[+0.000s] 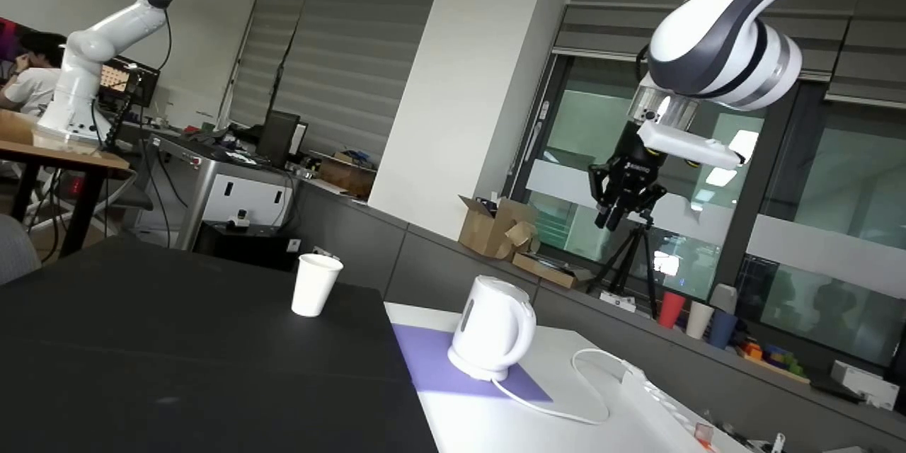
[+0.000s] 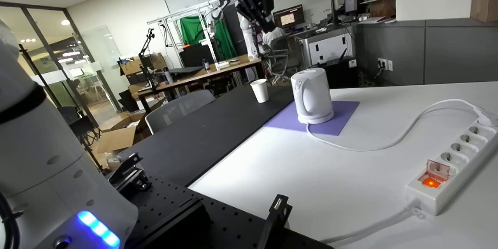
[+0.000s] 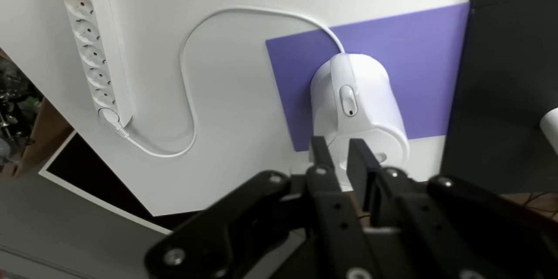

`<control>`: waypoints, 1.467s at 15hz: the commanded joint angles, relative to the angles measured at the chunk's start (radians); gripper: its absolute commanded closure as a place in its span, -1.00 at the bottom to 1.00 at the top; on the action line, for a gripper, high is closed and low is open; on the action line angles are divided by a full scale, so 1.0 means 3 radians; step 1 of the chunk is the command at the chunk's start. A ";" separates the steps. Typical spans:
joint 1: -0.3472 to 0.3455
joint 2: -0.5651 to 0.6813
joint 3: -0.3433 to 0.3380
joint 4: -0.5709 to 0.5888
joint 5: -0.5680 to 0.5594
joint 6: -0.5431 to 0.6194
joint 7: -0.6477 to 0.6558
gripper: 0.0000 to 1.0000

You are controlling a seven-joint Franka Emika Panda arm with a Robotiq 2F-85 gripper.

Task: Turn off the electric kettle

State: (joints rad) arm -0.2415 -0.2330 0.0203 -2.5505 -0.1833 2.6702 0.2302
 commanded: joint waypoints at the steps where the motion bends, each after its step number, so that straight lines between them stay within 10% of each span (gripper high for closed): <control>1: -0.0037 0.0341 -0.0073 0.0375 -0.0170 -0.0028 0.0197 1.00; 12: 0.0093 0.0461 -0.0207 0.0381 -0.0050 -0.0029 -0.0006 1.00; 22: 0.0284 0.1163 -0.0332 0.0247 0.0477 0.1131 -0.0377 1.00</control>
State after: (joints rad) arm -0.1810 0.0620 -0.0649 -2.4788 -0.0993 2.9286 0.1621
